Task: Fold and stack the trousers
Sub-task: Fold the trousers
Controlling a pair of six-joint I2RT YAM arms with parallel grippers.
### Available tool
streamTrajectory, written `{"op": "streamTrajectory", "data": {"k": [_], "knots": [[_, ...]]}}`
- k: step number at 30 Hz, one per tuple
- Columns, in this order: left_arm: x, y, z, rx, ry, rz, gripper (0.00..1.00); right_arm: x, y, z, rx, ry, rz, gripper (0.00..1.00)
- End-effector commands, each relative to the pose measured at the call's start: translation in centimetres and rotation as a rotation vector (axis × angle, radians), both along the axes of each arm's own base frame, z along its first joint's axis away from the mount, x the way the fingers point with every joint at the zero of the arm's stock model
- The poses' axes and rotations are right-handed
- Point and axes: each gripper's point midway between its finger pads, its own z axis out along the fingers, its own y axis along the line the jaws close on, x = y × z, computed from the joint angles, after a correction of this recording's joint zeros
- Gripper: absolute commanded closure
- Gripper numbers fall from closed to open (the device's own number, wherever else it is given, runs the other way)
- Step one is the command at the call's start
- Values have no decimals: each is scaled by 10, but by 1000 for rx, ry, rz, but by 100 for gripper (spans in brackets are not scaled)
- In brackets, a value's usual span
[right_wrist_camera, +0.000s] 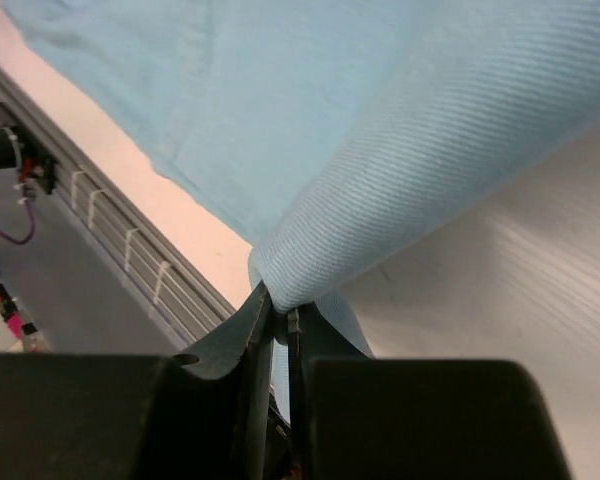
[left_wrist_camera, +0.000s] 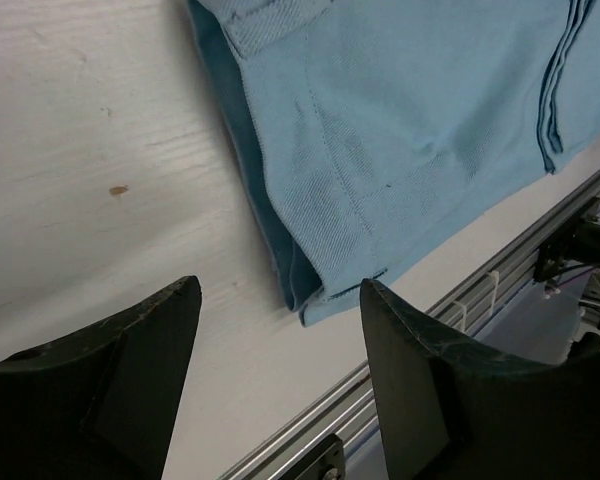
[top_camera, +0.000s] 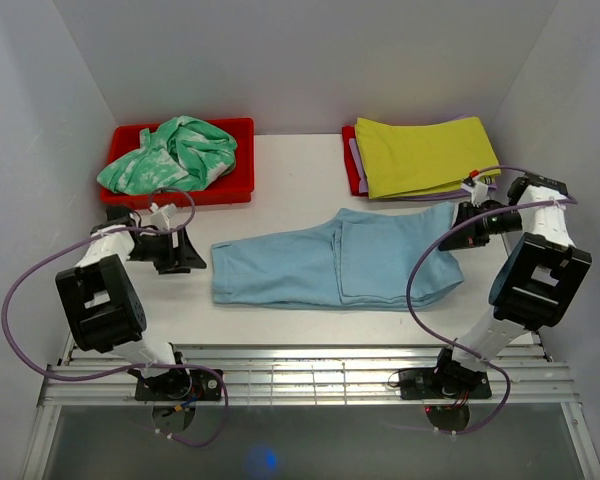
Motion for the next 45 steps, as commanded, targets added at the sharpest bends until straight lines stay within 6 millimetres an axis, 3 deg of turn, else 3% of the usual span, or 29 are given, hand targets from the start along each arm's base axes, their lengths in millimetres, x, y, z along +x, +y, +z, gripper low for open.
{"op": "streamTrajectory", "data": {"k": [1, 9, 11, 13, 14, 19, 23, 35, 42, 45], "knots": [[0, -15, -4, -70, 18, 5, 25, 4, 49, 52, 201, -103, 51, 92], [-1, -43, -25, -175, 116, -22, 43, 13, 121, 84, 288, -189, 180, 92], [1, -47, -26, -186, 117, -32, 53, 10, 143, 90, 316, -173, 212, 92], [1, -49, -33, -189, 139, -30, 67, 16, 156, 91, 327, -181, 214, 92], [1, -50, -35, -191, 148, -30, 70, 10, 175, 91, 337, -174, 265, 92], [1, -51, -45, -205, 183, -16, 80, 16, 223, 88, 361, -201, 344, 92], [1, -51, -49, -194, 196, -1, 99, 7, 267, 86, 385, -176, 402, 92], [0, -55, -53, -147, 206, 3, 100, -4, 381, 77, 450, -104, 481, 92], [-1, -57, -52, -134, 206, 5, 100, -14, 438, 79, 503, -110, 508, 92], [-3, -59, -54, -134, 211, 1, 100, -15, 452, 77, 511, -96, 510, 92]]}}
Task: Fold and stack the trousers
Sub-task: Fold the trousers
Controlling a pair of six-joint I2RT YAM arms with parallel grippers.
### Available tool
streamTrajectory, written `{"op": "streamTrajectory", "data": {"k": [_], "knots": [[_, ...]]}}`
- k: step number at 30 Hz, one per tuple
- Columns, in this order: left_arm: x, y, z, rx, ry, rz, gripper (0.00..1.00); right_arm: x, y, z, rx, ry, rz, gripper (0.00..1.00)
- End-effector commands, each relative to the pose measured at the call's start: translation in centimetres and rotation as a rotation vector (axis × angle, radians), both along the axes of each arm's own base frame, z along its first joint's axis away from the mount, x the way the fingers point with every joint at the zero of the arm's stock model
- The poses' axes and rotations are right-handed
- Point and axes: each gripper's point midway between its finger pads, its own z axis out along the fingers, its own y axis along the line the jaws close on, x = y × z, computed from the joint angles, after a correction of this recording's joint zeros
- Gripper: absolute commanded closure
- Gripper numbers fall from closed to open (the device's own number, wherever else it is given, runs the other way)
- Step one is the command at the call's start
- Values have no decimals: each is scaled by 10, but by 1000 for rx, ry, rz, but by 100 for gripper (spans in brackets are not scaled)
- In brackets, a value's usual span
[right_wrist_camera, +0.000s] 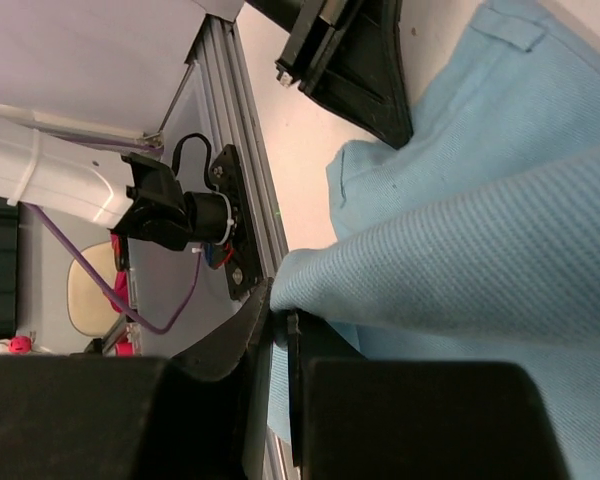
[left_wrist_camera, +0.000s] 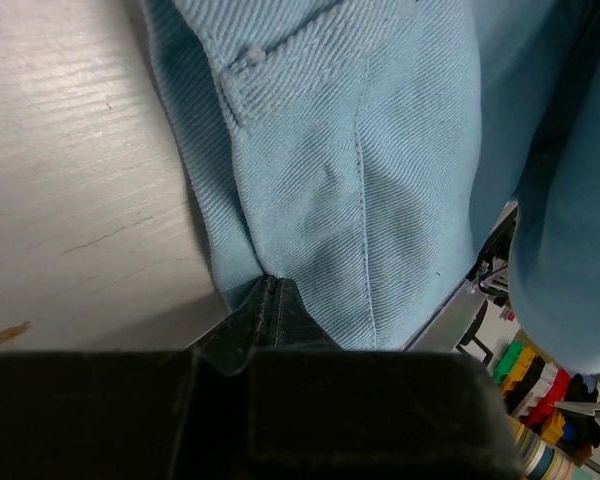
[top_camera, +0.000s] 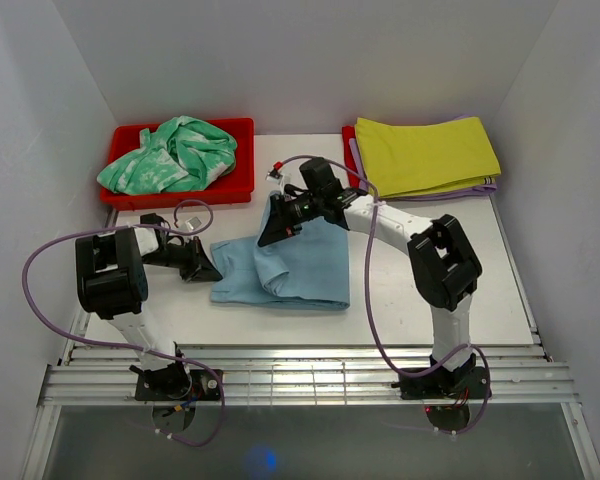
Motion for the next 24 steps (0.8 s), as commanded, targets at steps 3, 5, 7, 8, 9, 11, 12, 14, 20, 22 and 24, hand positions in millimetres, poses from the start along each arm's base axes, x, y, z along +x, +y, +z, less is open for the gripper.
{"op": "streamTrajectory", "data": {"k": [3, 5, 7, 8, 9, 11, 12, 14, 20, 22, 24], "knots": [[1, -4, 4, 23, -35, -11, 100, -2, 47, 33, 113, -37, 29, 92], [0, -4, 3, 26, -31, -9, 100, -3, 58, 29, 108, -34, 24, 92], [-1, -6, 3, 24, -30, -12, 100, -8, 68, 29, 113, -21, 32, 92], [-1, -6, 2, 27, -27, -13, 100, -7, 72, 24, 109, -14, 30, 92], [-1, -6, 2, 26, -26, -10, 100, -7, 77, 29, 118, -20, 31, 92], [-1, -6, 2, 30, -25, -8, 100, -5, 86, 24, 110, -12, 19, 92], [-1, -6, 1, 30, -25, -6, 100, -5, 89, 24, 109, -12, 15, 92], [-1, -6, 1, 36, -24, -6, 100, -5, 99, 22, 108, -6, 8, 92], [-3, -8, -1, 43, -16, -10, 100, -3, 115, 14, 95, 17, -17, 92], [-4, -8, -2, 40, -10, -11, 100, 0, 117, 13, 93, 19, -29, 92], [-4, -9, -2, 41, -7, -11, 100, 3, 121, 12, 93, 19, -36, 92]]}}
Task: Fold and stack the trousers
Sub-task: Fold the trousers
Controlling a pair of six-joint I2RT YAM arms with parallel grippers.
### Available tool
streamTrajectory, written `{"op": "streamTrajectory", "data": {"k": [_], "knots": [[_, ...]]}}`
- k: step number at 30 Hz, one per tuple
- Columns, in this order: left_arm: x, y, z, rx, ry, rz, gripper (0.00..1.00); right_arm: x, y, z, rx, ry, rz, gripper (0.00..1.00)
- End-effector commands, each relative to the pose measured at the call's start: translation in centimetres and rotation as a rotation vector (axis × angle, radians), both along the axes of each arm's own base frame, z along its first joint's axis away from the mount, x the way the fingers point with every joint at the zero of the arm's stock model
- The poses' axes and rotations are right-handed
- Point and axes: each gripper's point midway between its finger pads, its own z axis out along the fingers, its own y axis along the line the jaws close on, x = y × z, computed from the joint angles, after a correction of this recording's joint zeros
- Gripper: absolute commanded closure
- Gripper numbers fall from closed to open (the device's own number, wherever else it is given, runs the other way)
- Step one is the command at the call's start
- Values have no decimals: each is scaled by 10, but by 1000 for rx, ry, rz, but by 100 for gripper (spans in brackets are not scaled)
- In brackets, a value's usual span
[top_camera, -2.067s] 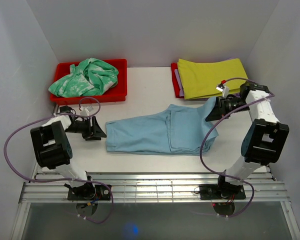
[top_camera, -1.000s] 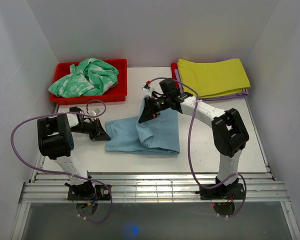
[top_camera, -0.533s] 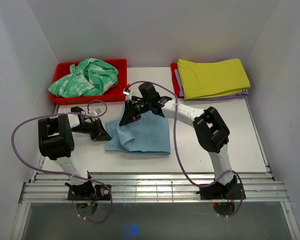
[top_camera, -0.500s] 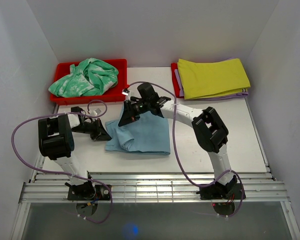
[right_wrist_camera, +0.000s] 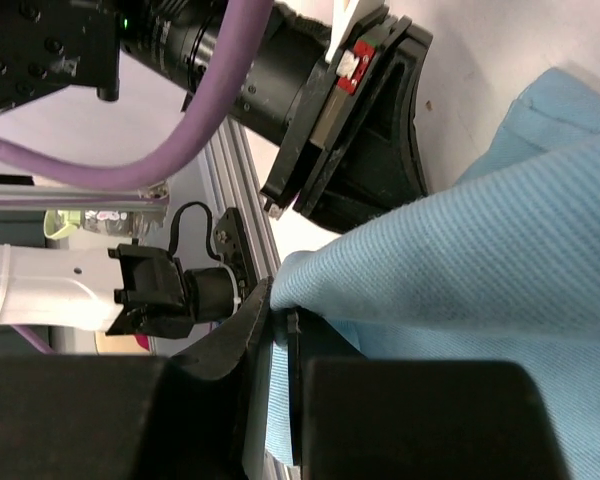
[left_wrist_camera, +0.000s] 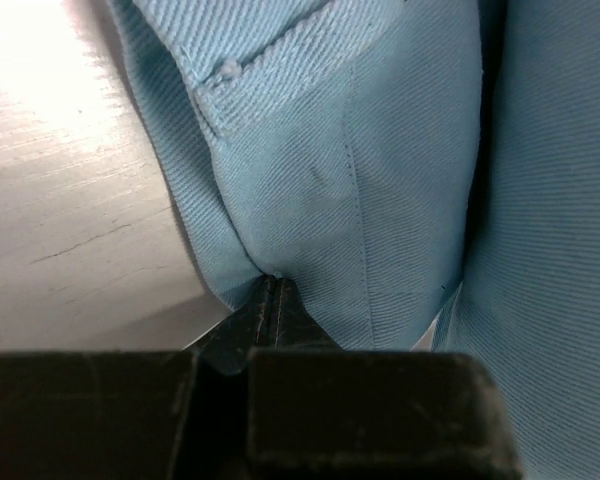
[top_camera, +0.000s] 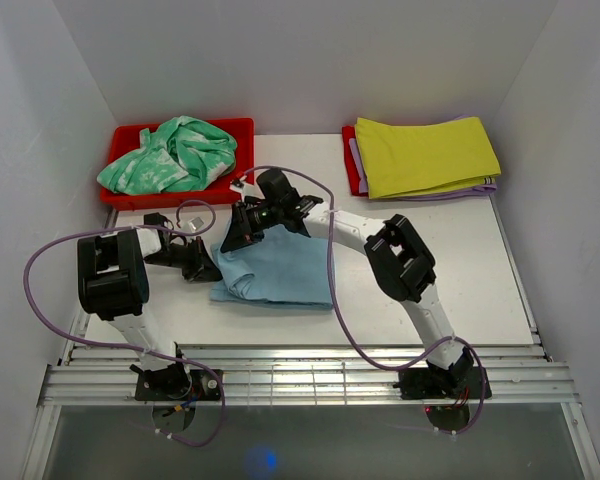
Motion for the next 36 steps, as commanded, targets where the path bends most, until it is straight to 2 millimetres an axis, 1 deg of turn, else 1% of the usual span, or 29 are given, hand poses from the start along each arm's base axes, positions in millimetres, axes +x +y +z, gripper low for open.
{"op": "streamTrajectory", "data": {"k": [1, 3, 10, 11, 12, 13, 14, 15, 16, 17, 18, 19, 20, 21, 22, 23, 24, 25, 26, 27, 28, 29, 30, 31, 32, 33, 34, 35, 36], "knots": [[-3, -1, -2, 33, -15, -17, 100, 10, 22, 34, 100, -69, -16, 92], [-4, -2, -3, 32, -9, -18, 100, 9, 25, 30, 96, -62, -17, 92], [-3, 0, -4, 53, -9, -10, 99, 2, 39, 3, 71, -20, 2, 92], [-2, 4, -5, 73, -11, -4, 93, 1, 39, 1, 69, -21, 2, 92], [-1, 6, -3, 89, -23, -3, 78, 1, 40, -3, 67, -15, 6, 92], [0, 8, -3, 105, -26, 1, 70, 0, 40, -8, 65, -6, 8, 91], [-2, 13, -4, 134, -10, 9, 62, -1, 40, -9, 68, -3, 14, 84], [-1, 20, -2, 141, -2, 30, 54, -4, 39, -8, 84, 1, 32, 72], [4, 27, 3, 149, -10, 48, 43, -6, 39, -5, 94, 9, 38, 60], [2, 34, 5, 155, 12, 70, 41, -7, 38, -2, 105, 5, 44, 54], [4, 50, 8, 152, 21, 125, 40, -9, 37, 1, 113, 2, 53, 50], [12, 62, 14, 153, 1, 152, 39, -9, 36, 10, 126, -16, 59, 46], [10, 71, 18, 149, 20, 178, 39, -10, 34, 15, 136, -28, 64, 42], [12, 91, 21, 164, 21, 233, 39, -6, 31, 21, 143, -40, 61, 36], [14, 101, 25, 168, 0, 243, 39, -6, 26, 34, 160, -62, 62, 28], [18, 107, 36, 160, -28, 247, 39, -3, 23, 41, 173, -88, 65, 23], [21, 111, 45, 127, -58, 254, 39, 3, 16, 49, 186, -109, 64, 17], [23, 111, 54, 114, -87, 241, 38, 3, 11, 64, 204, -132, 70, 8], [26, 111, 67, 114, -137, 211, 38, 4, 5, 70, 213, -161, 78, 6], [28, 110, 75, 106, -167, 198, 38, 9, -5, 76, 221, -175, 81, 6], [30, 104, 87, 69, -214, 181, 38, 8, -15, 95, 246, -209, 87, 7], [30, 101, 98, 63, -264, 154, 38, 6, -25, 92, 232, -205, 95, 8], [34, 99, 110, 56, -303, 141, 39, 9, -42, 107, 256, -262, 111, 9], [36, 92, 123, 7, -353, 122, 39, 9, -52, 108, 251, -274, 121, 12], [33, 84, 132, -23, -391, 83, 39, 5, -65, 102, 220, -256, 132, 14], [33, 72, 147, -51, -444, 34, 41, 2, -84, 88, 191, -222, 152, 16], [31, 60, 156, -87, -474, -5, 42, -2, -96, 92, 201, -298, 181, 18], [27, 47, 163, -131, -491, -42, 43, -10, -111, 79, 144, -257, 190, 19], [22, 27, 166, -149, -499, -109, 45, -17, -126, 60, 105, -224, 196, 21]]}}
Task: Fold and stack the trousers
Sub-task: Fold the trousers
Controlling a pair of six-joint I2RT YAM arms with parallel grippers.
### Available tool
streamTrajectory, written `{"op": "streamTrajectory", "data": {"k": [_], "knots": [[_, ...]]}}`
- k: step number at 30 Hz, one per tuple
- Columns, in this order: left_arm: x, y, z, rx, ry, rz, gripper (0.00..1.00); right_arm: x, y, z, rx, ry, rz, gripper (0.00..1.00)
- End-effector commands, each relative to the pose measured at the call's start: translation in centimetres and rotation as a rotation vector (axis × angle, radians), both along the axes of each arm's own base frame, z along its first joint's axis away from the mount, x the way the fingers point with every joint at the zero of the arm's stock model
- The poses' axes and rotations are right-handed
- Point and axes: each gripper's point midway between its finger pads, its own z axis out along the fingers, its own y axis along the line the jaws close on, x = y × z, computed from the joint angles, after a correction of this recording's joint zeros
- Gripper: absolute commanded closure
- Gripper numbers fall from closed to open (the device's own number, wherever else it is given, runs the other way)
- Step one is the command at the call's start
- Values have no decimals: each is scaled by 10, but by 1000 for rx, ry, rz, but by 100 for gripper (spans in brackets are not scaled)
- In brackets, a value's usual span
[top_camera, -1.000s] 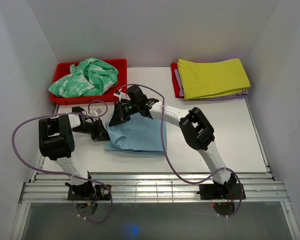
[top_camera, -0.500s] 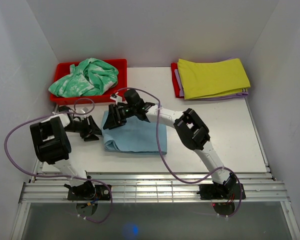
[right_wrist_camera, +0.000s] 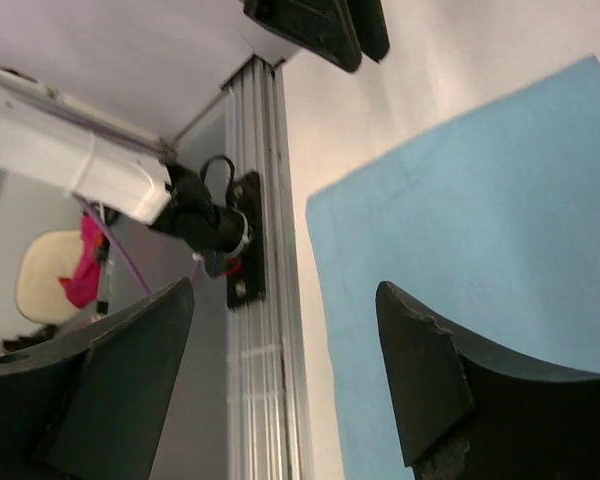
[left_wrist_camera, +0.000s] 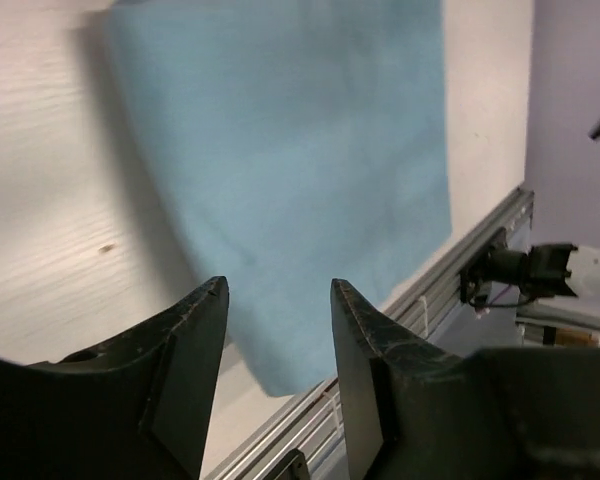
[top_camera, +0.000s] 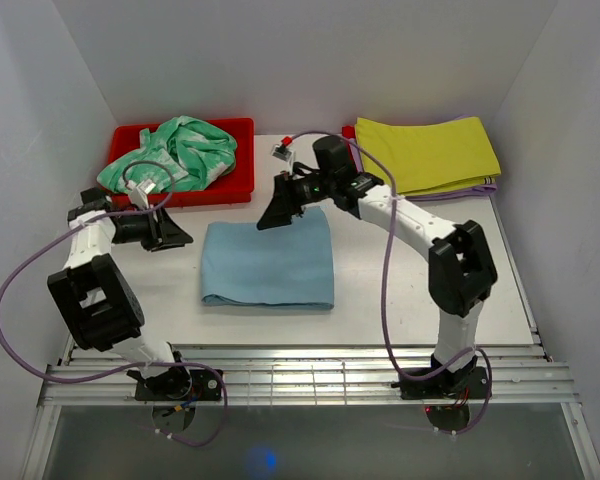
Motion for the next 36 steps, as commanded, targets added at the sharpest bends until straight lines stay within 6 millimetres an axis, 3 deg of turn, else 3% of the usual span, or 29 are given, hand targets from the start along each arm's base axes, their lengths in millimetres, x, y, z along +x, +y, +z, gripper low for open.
{"op": "streamTrajectory", "data": {"k": [1, 3, 6, 10, 11, 16, 18, 20, 23, 26, 27, 28, 30, 31, 33, 34, 36], "knots": [[-18, -64, 41, -132, -146, -231, 46, -39, -52, -37, -90, -24, 127, 22], [-31, -93, 39, -189, -114, -311, 49, -63, -76, -62, -149, 58, 144, 23], [-46, -117, 12, -240, 6, -359, 51, -85, -93, -84, -172, 149, 165, 24], [-45, -123, -20, -314, 166, -344, 55, -105, -106, -126, -217, 277, 153, 25], [-44, -122, -38, -336, 243, -330, 58, -109, -110, -140, -243, 317, 148, 25], [-61, -112, -108, -260, 489, -293, 60, -91, -126, -193, -358, 453, 46, 24], [-73, -109, -130, -237, 560, -290, 60, -79, -138, -210, -390, 514, -16, 24], [-76, -105, -140, -225, 561, -288, 59, -72, -147, -220, -415, 529, -60, 22], [-69, -98, -143, -200, 501, -276, 53, -66, -157, -221, -436, 501, -105, 21], [-44, -91, -120, -193, 355, -276, 47, -61, -163, -205, -449, 396, -134, 21], [-37, -88, -113, -163, 302, -288, 46, -60, -165, -188, -429, 340, -151, 20], [-22, -84, -95, -117, 209, -293, 45, -57, -167, -181, -425, 306, -170, 18], [-11, -72, -78, -50, 130, -278, 43, -46, -177, -156, -413, 198, -253, 13], [-4, -67, -63, -14, 78, -259, 40, -48, -184, -157, -425, 192, -286, 6], [-1, -49, -64, 106, 103, -201, 38, -38, -198, -146, -429, 145, -388, 0], [0, -42, -67, 152, 137, -164, 38, -41, -205, -151, -449, 157, -410, 8], [-7, -24, -76, 249, 208, -138, 37, -35, -216, -157, -472, 167, -465, 10]]}}
